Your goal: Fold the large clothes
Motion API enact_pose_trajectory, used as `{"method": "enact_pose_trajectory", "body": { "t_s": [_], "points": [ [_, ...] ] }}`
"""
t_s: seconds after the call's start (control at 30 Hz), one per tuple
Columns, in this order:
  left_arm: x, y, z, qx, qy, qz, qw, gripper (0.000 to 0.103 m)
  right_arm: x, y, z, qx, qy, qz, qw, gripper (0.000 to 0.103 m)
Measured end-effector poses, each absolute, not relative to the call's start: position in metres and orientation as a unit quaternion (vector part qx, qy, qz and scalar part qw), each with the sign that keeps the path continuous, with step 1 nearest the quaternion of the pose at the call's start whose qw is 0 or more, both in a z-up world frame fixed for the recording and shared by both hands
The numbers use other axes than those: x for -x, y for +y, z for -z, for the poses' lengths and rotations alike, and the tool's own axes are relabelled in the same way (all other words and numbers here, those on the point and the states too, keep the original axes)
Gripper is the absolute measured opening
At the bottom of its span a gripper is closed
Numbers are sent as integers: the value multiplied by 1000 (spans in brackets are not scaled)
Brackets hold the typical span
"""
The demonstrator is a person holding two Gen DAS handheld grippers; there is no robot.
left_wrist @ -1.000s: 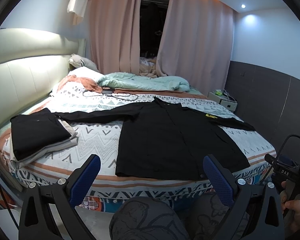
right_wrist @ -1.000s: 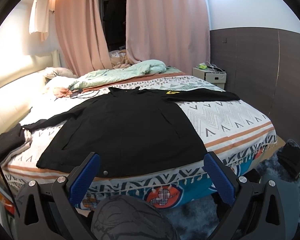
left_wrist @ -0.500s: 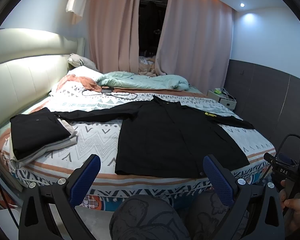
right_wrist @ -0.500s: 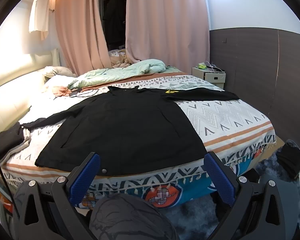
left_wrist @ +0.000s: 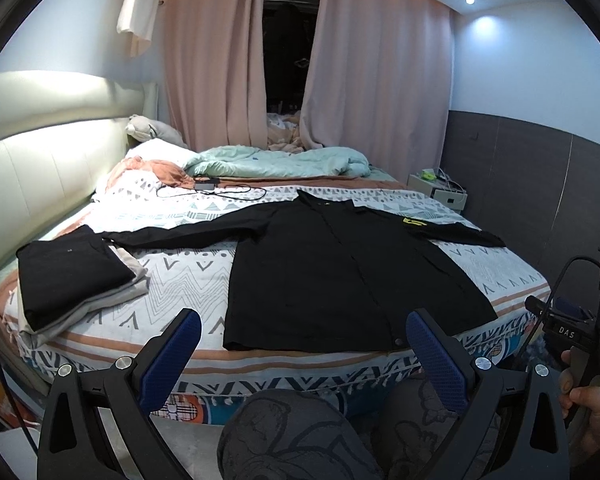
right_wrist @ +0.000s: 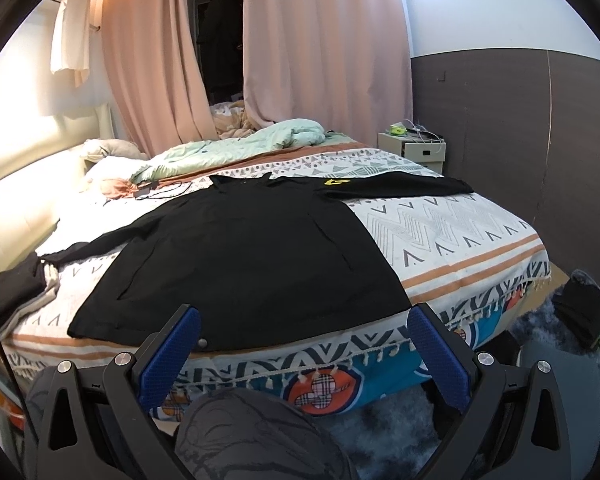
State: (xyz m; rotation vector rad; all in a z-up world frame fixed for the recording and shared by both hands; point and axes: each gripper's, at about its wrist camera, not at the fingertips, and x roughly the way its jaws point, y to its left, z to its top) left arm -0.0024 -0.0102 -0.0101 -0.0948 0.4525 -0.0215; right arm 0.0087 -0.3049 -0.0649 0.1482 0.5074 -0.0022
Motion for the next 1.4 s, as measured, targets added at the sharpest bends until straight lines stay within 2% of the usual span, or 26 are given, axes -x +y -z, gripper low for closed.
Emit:
{"method": "enact_pose_trajectory", "body": {
  "t_s": [0.8,1.4],
  "points": [
    [-9,1,15,59,246,18,967,103,-12,-297,42,-71,246,-7,967,103],
    [-90,49,1,85,246,-58,964,103,-128,-222,25,-54,237,-72,967,103]
  ]
}}
